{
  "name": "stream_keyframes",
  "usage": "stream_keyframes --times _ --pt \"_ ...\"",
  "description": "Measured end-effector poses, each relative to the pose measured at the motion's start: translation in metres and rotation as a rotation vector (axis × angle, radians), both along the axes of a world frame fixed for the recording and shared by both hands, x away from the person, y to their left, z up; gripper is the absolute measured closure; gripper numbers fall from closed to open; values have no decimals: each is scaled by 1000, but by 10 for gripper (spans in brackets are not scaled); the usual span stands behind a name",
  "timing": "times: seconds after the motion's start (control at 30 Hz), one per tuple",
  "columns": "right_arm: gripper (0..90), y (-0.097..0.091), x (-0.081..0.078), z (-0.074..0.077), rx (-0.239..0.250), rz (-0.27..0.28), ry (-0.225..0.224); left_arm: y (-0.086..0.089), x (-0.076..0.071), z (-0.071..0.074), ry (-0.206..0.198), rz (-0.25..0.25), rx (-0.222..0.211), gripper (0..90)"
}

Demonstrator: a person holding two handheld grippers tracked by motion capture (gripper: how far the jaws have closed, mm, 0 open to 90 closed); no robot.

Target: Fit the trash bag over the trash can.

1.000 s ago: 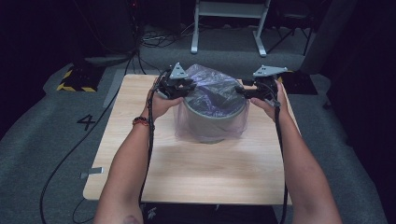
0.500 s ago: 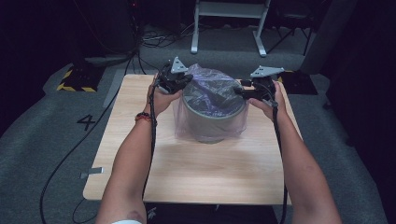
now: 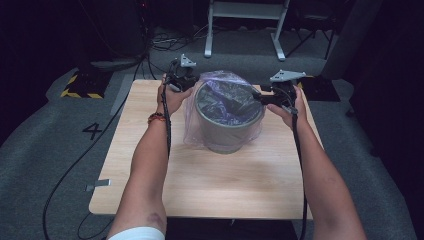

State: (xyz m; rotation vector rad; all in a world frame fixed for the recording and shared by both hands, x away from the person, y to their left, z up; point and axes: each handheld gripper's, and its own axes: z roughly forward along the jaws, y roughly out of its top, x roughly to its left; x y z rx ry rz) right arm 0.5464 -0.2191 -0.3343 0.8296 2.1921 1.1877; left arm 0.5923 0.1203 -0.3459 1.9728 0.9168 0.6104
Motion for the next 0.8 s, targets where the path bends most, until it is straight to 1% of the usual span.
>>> stream_keyframes --times 0.03,0.1,0.13,0.17,0.2,0.23,0.27,0.3,0.33,0.37,0.43,0.47,0.5,0.53,0.6,0.67,0.7,0.73,0.77,0.8 --pt "521 0 1 0 5 -3 1 -1 3 -5 28 1 -8 900" --pt "522 0 1 -2 19 -5 6 -2 6 -13 69 -1 -37 900" --pt "521 -1 2 -2 30 -10 13 -2 6 -13 69 -1 -37 900" --pt "521 -1 2 -3 34 -12 17 -2 9 -20 93 -4 -61 900" --pt "521 -1 2 -4 33 -11 15 -3 10 -24 114 -6 -70 900" --pt "520 -1 2 -5 38 -10 18 -5 10 -28 118 -4 -71 900" --pt "520 -1 2 -5 42 -8 19 -5 10 -32 129 -6 -73 900" --pt "520 -1 1 -6 43 -4 22 -6 11 -36 139 -8 -65 900" --pt "518 0 1 -7 42 1 25 -7 11 -41 159 -15 -56 900" --pt "518 0 1 -8 39 5 26 -8 11 -47 187 -22 -57 900" --pt "518 1 0 -10 34 6 30 -11 11 -56 208 -28 -33 900" --pt "517 1 0 -11 28 8 28 -11 10 -61 218 -38 -39 900" --pt "517 1 0 -11 28 8 28 -11 10 -61 218 -38 -39 900" --pt "517 0 -1 -12 38 8 30 -11 9 -68 241 -49 -46 900" --pt "514 0 -2 -11 40 11 32 -10 5 -74 253 -63 -36 900" --pt "513 -1 -3 -11 36 9 31 -7 3 -79 281 -71 -31 900" --pt "514 -1 -4 -11 37 11 29 -5 1 -83 279 -76 -31 900" --pt "514 -1 -5 -11 40 14 28 -5 1 -83 279 -76 -31 900" --pt "514 -2 -5 -12 47 13 27 -1 -5 -89 292 -86 -34 900" --pt "513 -2 -6 -12 56 14 30 0 -7 -91 287 -87 -32 900"
